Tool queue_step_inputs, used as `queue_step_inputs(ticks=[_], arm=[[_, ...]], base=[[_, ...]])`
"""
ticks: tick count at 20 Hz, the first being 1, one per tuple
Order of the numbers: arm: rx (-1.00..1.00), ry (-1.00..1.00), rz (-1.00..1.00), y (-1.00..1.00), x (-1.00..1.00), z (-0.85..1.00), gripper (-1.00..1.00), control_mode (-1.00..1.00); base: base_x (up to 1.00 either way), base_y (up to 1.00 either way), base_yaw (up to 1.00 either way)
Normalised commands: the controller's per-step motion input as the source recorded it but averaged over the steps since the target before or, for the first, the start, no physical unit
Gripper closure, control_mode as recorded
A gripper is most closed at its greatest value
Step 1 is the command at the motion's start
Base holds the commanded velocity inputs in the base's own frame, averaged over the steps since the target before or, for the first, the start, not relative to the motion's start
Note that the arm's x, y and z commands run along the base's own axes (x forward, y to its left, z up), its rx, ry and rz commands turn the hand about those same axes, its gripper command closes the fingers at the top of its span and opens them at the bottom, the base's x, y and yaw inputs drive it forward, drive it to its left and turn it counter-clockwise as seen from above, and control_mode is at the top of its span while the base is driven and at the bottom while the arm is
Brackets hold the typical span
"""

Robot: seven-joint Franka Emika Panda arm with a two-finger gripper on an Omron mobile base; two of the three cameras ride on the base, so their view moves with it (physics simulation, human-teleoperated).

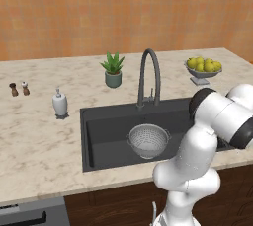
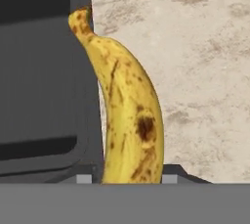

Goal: Put the colander in the sink, put the banana in the colander, and turn on the sink faucet and pour water over the colander.

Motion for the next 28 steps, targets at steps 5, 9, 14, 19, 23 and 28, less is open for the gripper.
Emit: queue_step_inputs(ticks=[5, 9, 14, 19, 23, 28], arm=[[0.00, 0.01, 0.00, 0.99, 0.06, 0.32, 1.00, -1.00], [0.05, 0.18, 0.03, 0.83, 0.28, 0.33, 1.00, -1.00], [0.06, 0.12, 0.03, 0.75, 0.29, 0.23, 1.00, -1.00], [0.07, 0.04, 0.10, 0.68, 0.19, 0.06, 1.00, -1.00], [0.08, 0.00, 0.17, 0.36, 0.30, 0.00, 1.00, -1.00], [0.13, 0.00, 0.23, 0.14, 0.35, 0.00, 1.00, -1.00]], base=[[0.00, 0.00, 0.00], [0.00, 0.00, 0.00], [0.00, 0.00, 0.00], [0.00, 0.00, 0.00], [0.00, 0.00, 0.00], [0.00, 0.00, 0.00]])
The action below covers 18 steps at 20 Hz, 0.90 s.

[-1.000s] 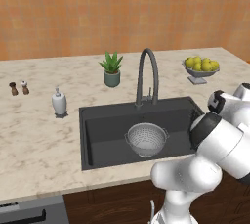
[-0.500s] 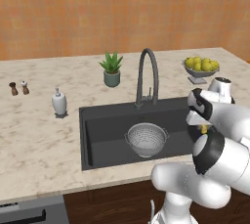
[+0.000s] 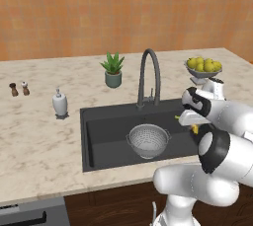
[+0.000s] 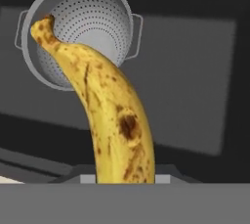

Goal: Put the colander in the sink, put the banana in the colander, and turn on the sink faucet and pour water over the colander.

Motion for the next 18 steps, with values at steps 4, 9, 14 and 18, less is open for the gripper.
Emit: queue_step_inputs(ticks=[4, 9, 14, 18], arm=[[0.13, -0.01, 0.20, 0.27, 0.18, -0.02, 1.00, -1.00], [0.13, 0.00, 0.09, 0.28, 0.26, 0.00, 1.00, -1.00], [0.12, -0.02, 0.01, 0.37, 0.11, -0.16, 1.00, -1.00], [0.06, 0.00, 0.00, 0.26, 0.13, -0.30, 1.00, -1.00]], base=[[0.00, 0.00, 0.00], [0.00, 0.00, 0.00], [0.00, 0.00, 0.00], [0.00, 0.00, 0.00]])
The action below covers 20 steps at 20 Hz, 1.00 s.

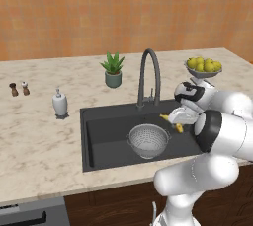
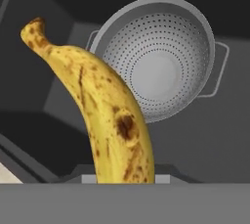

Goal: Put the colander in the sink, put the banana in the colander, and turn on the sink faucet and pour water over the colander.

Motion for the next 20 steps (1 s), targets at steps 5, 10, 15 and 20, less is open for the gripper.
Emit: queue_step_inputs(ticks=[5, 10, 15, 20], arm=[[0.00, 0.00, 0.00, 0.28, 0.15, -0.26, 1.00, -1.00], [0.00, 0.00, 0.00, 0.33, 0.11, -0.29, 1.00, -1.00], [0.00, 0.00, 0.00, 0.21, 0.04, -0.35, 1.00, -1.00], [0.00, 0.00, 0.00, 0.05, 0.10, -0.33, 1.00, -1.00]], base=[[0.00, 0.00, 0.00], [0.00, 0.00, 0.00], [0.00, 0.00, 0.00], [0.00, 0.00, 0.00]])
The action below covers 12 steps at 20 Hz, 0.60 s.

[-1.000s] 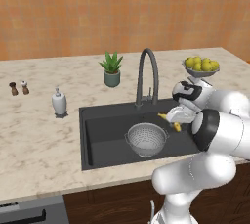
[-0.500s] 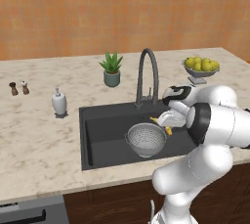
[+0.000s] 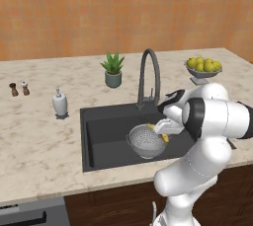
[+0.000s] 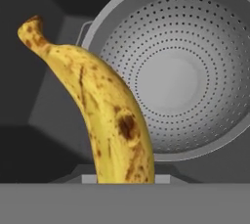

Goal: Put the colander in the sink, put the banana in the colander, and turn on the sink faucet and pour water over the colander.

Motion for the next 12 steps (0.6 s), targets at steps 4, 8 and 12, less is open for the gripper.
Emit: queue_step_inputs(ticks=[4, 8, 12], arm=[[0.00, 0.00, 0.00, 0.02, 0.18, -0.23, 1.00, -1.00], [0.00, 0.00, 0.00, 0.00, 0.14, -0.17, 1.00, -1.00], [0.00, 0.00, 0.00, 0.00, 0.11, -0.15, 1.00, -1.00]], base=[[0.00, 0.00, 0.00], [0.00, 0.00, 0.00], [0.00, 0.00, 0.00]])
